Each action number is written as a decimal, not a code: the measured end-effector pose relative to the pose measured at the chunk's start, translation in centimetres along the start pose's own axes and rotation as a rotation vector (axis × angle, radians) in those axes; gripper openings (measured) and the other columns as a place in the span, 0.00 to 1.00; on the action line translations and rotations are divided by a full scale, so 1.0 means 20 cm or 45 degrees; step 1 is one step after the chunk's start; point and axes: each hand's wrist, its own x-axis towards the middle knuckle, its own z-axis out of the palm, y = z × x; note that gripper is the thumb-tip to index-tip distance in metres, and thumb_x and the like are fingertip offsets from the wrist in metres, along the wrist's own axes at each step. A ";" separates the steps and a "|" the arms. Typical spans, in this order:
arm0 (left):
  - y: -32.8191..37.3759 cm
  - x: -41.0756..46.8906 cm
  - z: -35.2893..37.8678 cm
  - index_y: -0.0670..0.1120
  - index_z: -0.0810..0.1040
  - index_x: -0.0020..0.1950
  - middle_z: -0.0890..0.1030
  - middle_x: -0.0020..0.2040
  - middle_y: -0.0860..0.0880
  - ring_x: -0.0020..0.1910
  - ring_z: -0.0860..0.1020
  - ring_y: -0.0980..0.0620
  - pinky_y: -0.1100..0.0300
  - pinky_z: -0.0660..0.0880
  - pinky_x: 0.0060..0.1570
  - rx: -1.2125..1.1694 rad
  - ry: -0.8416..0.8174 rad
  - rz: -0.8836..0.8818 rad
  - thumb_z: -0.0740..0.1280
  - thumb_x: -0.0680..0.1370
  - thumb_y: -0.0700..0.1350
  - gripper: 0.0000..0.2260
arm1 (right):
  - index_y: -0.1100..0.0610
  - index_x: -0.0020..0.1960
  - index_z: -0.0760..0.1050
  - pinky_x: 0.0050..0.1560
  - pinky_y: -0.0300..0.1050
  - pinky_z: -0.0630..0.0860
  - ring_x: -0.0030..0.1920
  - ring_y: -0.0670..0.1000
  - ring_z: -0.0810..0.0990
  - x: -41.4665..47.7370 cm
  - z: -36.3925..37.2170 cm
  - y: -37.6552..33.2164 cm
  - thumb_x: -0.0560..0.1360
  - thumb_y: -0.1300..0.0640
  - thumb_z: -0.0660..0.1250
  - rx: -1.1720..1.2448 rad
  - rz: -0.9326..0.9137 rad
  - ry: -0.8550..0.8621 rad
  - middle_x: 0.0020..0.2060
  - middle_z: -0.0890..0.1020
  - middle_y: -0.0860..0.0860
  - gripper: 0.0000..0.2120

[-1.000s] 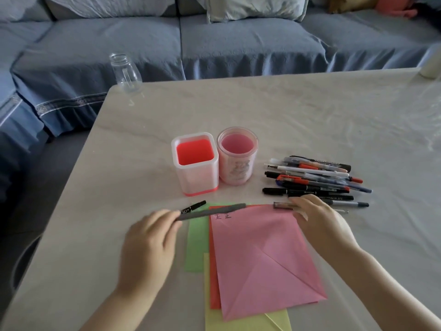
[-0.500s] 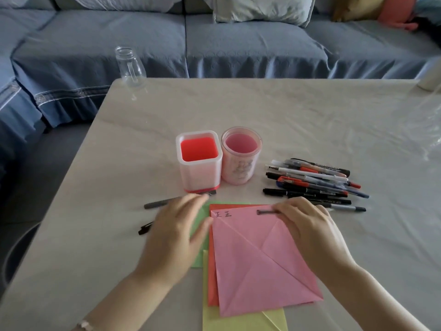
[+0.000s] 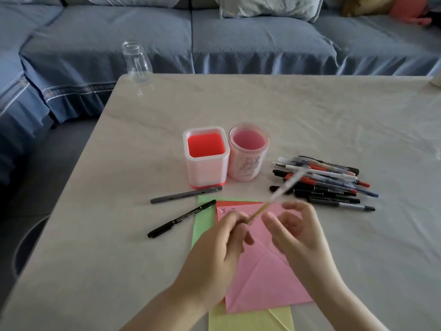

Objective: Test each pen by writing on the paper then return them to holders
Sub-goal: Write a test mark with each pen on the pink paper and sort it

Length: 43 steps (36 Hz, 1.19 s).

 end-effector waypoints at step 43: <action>-0.37 -0.05 0.10 0.45 0.68 0.67 0.72 0.67 0.42 0.68 0.66 0.46 0.51 0.60 0.68 0.928 -0.022 0.464 0.55 0.79 0.47 0.17 | 0.62 0.41 0.78 0.27 0.37 0.74 0.29 0.50 0.78 0.12 -0.01 0.12 0.77 0.62 0.60 0.184 0.095 0.115 0.29 0.81 0.53 0.10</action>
